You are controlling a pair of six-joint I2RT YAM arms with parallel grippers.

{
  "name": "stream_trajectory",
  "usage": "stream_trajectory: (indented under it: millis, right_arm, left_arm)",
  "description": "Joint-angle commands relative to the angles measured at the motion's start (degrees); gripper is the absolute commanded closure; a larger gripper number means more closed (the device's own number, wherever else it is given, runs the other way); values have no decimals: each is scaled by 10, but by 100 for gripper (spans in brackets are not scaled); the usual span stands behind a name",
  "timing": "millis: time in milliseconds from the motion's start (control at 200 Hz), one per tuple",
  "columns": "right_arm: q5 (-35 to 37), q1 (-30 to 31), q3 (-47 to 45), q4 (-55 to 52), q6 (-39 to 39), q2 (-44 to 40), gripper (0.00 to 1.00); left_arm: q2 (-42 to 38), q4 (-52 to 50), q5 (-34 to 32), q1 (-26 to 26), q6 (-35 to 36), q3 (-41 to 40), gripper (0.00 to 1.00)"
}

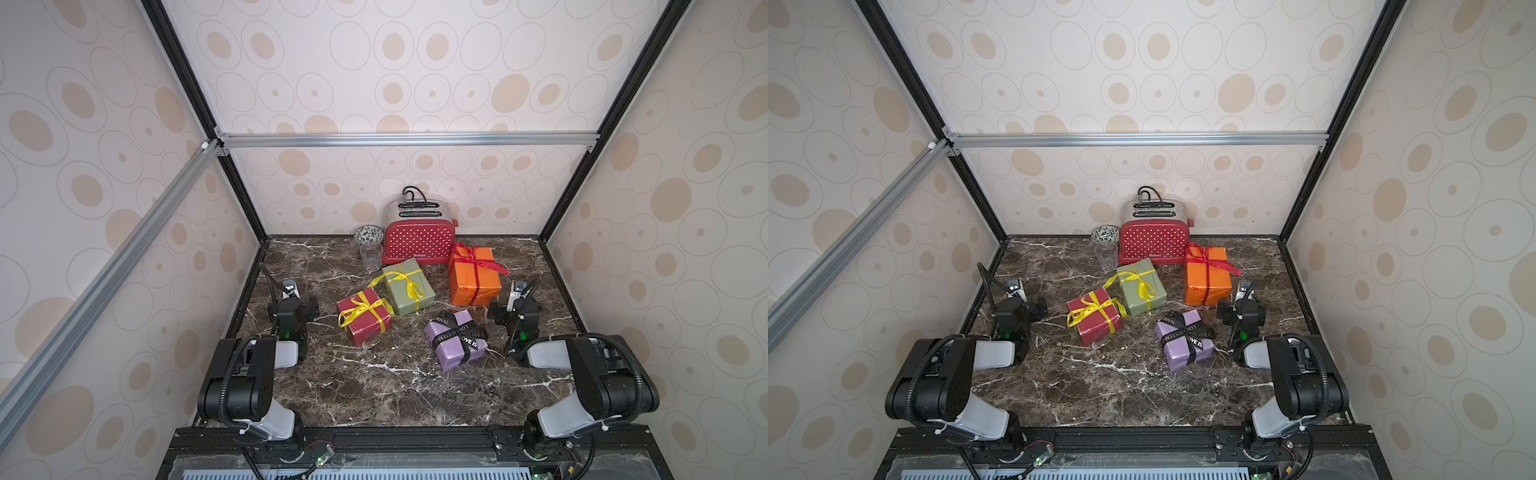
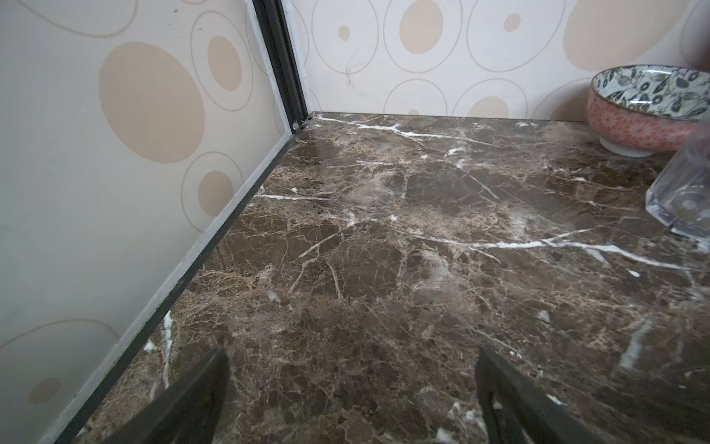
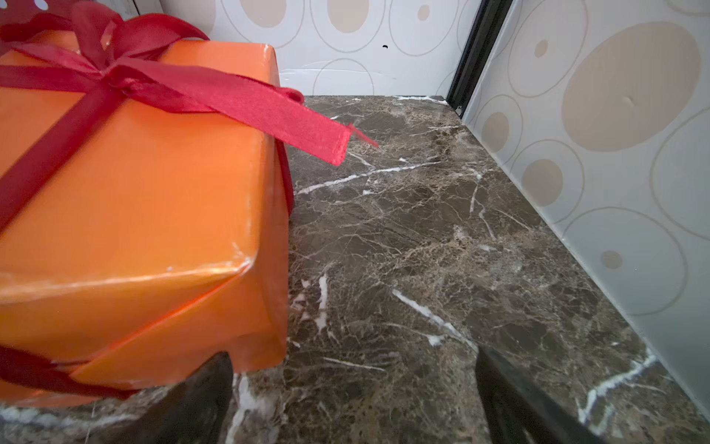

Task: Untie the ribbon bows on the gift boxes
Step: Move the gift box to the center of the board.

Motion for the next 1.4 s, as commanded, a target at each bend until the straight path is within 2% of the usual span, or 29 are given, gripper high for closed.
stream_trajectory:
  millis: [0,1137,1192,1328,1393]
  right_arm:
    - [0,1,4,-2,4,-2,0]
    - [4,1,-2,13,3,-6,0]
    - [8,3,-15,20,1,-31,0]
    - [-7,5,-12,-96,-2,-160,0]
    - [-14,6,-3,-148,10,-221,0]
  left_arm:
    - [-1,2,-3,-2,12,3,1]
    - [-6,13,-5,-2,10,-1,0]
    - [-35,-12,-10,-2,8,0,1]
    - [-131,-153,-64,-5,-10,40,1]
    - [-172,-175,-94,-10,-75,56,1]
